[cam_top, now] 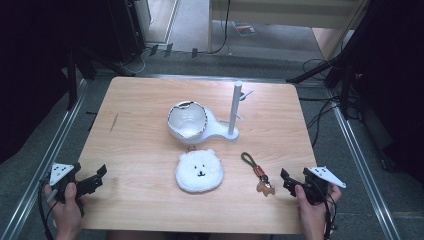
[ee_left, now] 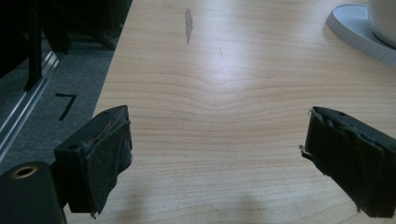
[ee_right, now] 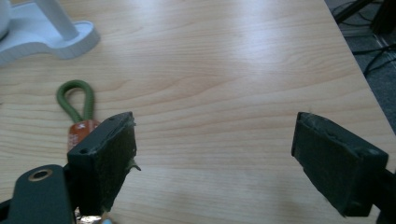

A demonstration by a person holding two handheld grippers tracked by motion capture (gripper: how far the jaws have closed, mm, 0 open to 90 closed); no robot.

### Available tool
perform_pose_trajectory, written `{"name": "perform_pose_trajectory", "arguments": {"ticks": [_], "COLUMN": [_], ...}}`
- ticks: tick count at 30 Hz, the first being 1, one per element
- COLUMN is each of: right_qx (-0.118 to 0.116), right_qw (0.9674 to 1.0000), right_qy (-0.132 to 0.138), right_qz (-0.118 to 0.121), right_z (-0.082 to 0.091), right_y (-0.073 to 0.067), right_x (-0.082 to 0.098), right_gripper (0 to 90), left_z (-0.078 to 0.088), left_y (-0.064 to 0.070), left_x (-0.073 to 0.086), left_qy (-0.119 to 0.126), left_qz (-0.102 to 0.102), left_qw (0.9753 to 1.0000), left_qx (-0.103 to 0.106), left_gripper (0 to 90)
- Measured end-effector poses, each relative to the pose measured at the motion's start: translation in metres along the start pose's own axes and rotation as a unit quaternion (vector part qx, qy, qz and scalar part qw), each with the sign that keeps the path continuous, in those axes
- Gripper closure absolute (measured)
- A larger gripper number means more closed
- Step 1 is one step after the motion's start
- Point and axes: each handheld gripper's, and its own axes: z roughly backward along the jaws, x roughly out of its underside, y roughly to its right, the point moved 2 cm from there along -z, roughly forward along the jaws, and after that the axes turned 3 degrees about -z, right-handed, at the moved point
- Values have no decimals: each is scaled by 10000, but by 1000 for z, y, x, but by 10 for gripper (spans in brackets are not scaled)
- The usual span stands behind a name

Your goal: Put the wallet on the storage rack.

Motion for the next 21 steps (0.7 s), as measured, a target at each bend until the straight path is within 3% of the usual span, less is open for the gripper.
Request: {"name": "perform_pose_trajectory", "arguments": {"ticks": [8,12,19,21], "right_qx": [-105,-425,-616,-804], "right_qw": [9997,9990,9977,9962], "right_qy": [59,22,-185,-285], "right_qz": [204,152,219,191], "right_z": [7,9,5,4], "right_y": [-24,-46,-75,-89], "right_x": [-8,-12,-12,-12], "right_gripper": [144,144,144,144], "left_z": [-1,-1,-2,-2], "left_y": [0,0,0,0], "left_x": [0,0,-1,-1], "left_qy": [-12,-5,-17,-9], "left_qz": [-20,-16,-32,-2], "left_qw": [10000,10000,10000,10000], "left_qx": [6,11,-2,-4], "left_gripper": [79,79,79,79]}}
